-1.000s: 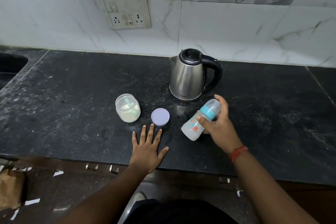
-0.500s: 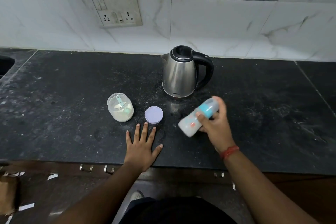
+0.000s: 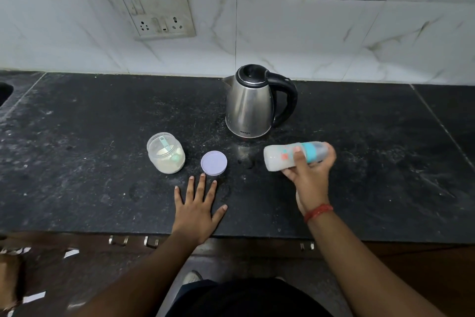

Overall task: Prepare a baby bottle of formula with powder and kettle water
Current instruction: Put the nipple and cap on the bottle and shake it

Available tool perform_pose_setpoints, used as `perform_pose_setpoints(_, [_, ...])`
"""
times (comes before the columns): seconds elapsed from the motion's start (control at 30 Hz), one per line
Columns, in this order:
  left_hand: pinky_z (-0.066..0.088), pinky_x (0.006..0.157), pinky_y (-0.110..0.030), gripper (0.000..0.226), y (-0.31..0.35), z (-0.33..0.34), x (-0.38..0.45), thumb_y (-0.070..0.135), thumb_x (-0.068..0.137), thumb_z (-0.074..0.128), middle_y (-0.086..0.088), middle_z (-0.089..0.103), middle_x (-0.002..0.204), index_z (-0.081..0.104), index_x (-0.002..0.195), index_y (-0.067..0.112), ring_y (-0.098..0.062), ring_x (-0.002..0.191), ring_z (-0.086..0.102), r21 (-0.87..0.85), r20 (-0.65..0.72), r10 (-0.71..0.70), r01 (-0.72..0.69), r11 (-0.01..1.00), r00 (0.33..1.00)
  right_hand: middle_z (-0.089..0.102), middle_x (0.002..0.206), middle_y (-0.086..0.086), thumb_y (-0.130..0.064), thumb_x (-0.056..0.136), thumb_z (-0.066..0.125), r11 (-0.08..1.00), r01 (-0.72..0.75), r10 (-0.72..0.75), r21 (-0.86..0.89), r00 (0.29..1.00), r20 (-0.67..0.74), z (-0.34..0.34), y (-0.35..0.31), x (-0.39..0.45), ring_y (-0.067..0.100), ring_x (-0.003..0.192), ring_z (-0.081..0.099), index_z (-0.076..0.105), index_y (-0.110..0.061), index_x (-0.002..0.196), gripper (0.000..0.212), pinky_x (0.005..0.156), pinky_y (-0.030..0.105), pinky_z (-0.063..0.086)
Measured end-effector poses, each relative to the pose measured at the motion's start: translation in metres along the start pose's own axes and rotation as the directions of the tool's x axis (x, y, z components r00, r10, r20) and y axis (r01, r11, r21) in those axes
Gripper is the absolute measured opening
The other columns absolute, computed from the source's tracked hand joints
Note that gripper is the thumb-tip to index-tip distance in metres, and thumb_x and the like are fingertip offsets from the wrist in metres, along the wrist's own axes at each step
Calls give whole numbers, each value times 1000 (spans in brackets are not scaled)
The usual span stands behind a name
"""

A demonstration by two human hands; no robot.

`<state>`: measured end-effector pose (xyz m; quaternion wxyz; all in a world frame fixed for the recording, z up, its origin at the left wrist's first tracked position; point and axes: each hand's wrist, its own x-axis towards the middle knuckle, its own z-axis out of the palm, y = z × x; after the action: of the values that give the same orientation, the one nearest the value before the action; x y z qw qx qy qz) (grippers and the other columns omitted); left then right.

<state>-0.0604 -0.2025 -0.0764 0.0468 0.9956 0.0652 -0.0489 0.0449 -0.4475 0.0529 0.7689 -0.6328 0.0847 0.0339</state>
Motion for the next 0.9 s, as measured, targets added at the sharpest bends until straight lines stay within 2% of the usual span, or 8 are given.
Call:
perform_pose_setpoints(0.1, [-1,122,-67,85,-1,1,-1,78,95,0,-6,11,172,16,163,31,-33,159,2,-6,-2,-2,2,1000,1000,58,132,12,-16,92,73,987,-11,43,-163,980,196,2,-1,0,23,109,69,37,-40,140,65,75,46,63])
perform_pose_setpoints(0.2, [-1,121,-67,85,-1,1,0,78,95,1,-6,12,172,18,163,31,-33,159,2,-6,-8,0,0,1000,1000,57,133,11,-21,94,71,999,10,-9,-32,999,32,-1,-2,2,26,110,69,36,-36,140,60,75,46,62])
perform_pose_setpoints(0.33, [-2,121,-66,84,-1,1,-1,78,95,2,-6,12,172,17,163,31,-33,159,2,-15,-7,-2,1,1000,1000,61,126,8,-10,92,70,990,14,12,-137,983,186,2,-4,0,24,107,71,39,-38,140,64,76,49,63])
perform_pose_setpoints(0.43, [1,122,-67,83,0,1,0,78,96,4,-6,14,172,19,163,31,-33,159,4,-9,-9,-5,5,1000,1000,59,126,5,-11,96,65,998,50,-50,45,999,-10,-3,-7,3,17,103,70,34,-29,141,57,73,44,63])
perform_pose_setpoints(0.57, [-1,122,-66,85,-1,0,-1,78,95,1,-6,13,172,16,163,31,-33,159,2,2,-2,-4,4,1000,1000,62,125,5,-7,93,69,992,28,-5,-123,982,189,1,-8,-2,20,103,72,36,-34,145,67,72,41,63])
perform_pose_setpoints(0.67, [0,121,-66,84,0,0,0,78,96,3,-7,15,172,19,162,30,-33,159,5,7,-3,-8,8,1000,1000,59,126,4,-11,95,67,998,48,-49,36,999,14,-2,-8,1,21,107,69,35,-31,141,60,72,42,62])
perform_pose_setpoints(0.77, [1,121,-67,82,-2,1,-1,78,97,5,-7,16,171,21,162,31,-34,159,6,2,-4,-3,3,1000,1000,61,124,6,-6,91,70,996,15,9,-92,968,253,8,-8,-4,21,104,71,37,-33,144,68,71,40,61])
perform_pose_setpoints(0.9, [4,122,-67,83,1,1,0,77,97,5,-7,19,171,23,162,30,-34,159,9,7,-10,-3,3,1000,1000,61,127,8,-12,94,67,998,-17,10,62,994,113,13,-7,-2,19,104,71,33,-29,146,64,77,48,62])
